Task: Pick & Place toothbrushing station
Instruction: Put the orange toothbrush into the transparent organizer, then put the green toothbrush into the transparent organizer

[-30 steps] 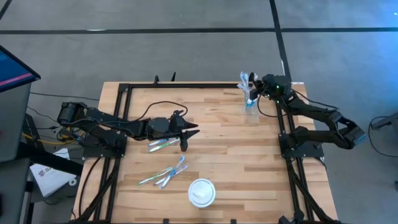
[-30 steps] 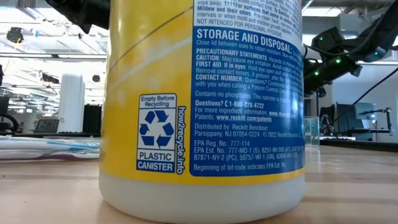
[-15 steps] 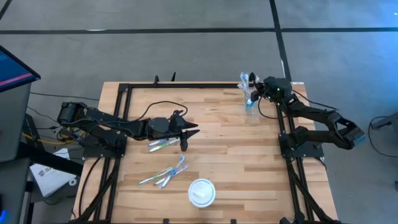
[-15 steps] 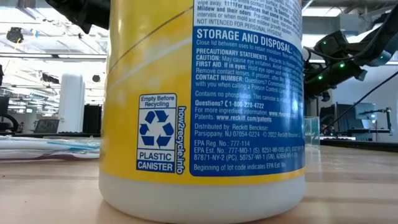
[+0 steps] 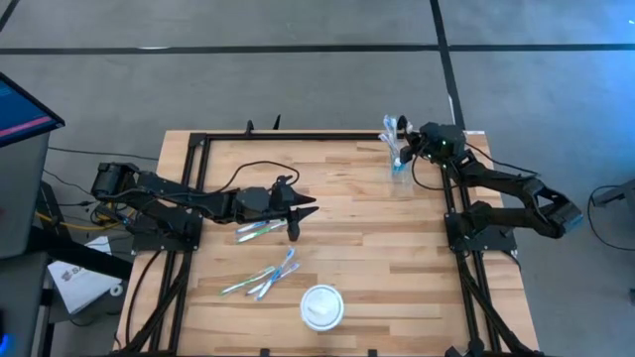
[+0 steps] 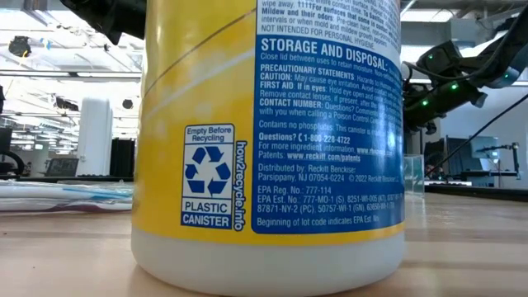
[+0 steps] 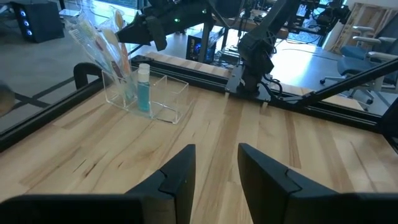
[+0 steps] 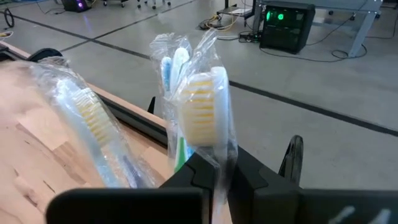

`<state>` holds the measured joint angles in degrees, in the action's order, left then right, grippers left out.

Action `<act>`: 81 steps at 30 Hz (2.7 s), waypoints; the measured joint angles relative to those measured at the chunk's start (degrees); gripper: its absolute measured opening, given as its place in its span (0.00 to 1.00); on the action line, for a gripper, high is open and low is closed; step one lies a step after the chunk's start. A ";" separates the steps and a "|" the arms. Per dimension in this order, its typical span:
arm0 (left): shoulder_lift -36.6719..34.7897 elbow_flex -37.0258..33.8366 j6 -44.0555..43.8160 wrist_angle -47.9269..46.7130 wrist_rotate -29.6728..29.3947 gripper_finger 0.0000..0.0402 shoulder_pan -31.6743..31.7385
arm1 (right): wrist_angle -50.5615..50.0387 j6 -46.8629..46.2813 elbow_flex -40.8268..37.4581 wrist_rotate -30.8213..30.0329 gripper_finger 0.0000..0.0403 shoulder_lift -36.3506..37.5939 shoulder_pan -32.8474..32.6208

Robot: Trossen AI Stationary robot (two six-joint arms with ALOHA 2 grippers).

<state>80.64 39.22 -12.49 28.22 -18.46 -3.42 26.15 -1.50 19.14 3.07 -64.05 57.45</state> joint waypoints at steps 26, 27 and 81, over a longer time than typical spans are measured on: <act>0.00 0.00 0.20 0.12 0.04 0.28 0.00 | 2.14 0.42 -0.02 4.57 0.39 -0.02 -0.04; 0.00 0.00 0.20 0.12 0.04 0.28 0.00 | 2.21 0.42 0.00 4.59 0.40 -0.02 -0.04; -0.02 -0.02 -12.67 -35.28 3.93 0.28 -0.09 | -2.56 -1.50 0.92 14.91 0.33 17.19 -33.67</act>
<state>80.62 39.20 -25.16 -7.07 -14.53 -3.51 23.59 -2.99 20.05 17.98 -46.86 23.78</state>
